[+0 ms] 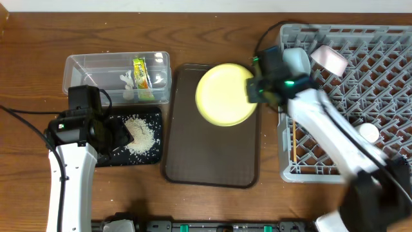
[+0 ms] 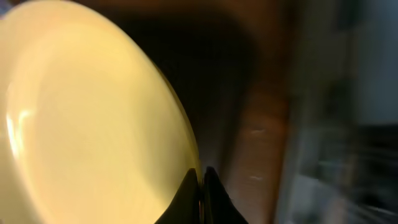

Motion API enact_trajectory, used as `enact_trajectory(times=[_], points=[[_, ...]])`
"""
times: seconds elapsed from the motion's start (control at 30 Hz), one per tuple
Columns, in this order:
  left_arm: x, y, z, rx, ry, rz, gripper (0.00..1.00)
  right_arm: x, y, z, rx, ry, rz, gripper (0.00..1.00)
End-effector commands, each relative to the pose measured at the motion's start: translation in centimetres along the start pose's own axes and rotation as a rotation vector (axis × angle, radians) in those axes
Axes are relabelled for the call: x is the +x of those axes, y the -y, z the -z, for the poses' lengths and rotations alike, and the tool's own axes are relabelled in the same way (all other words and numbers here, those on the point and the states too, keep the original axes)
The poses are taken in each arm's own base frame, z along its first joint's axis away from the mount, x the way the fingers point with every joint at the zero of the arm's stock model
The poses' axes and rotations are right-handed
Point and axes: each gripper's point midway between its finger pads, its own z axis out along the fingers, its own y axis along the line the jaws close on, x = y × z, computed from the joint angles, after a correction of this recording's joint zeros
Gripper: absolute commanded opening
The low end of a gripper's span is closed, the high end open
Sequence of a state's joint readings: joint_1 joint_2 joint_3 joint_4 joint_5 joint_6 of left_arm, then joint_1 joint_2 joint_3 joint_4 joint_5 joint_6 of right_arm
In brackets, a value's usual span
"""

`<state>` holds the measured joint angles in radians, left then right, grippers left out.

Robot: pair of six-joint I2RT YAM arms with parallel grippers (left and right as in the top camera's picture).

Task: Sort waste into correct bins and load items into the dishwasher rack
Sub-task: 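Lift the yellow plate with the right gripper into the rack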

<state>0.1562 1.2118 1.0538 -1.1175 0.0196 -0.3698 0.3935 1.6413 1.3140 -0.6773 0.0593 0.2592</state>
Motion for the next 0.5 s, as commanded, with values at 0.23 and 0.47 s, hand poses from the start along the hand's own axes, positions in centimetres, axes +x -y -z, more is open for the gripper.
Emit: enact_trajectory(times=[0.23,0.47], points=[[0.0,-0.2,0.1,-0.003,0.008,0.013,0.74,-3.0,12.2,12.3,0.395,0.221,0.029,0.01],[0.0,-0.2,0.1,-0.003,0.008,0.013,0.74,-2.0,20.5,17.6,0.800,0.169,0.077,0.01]])
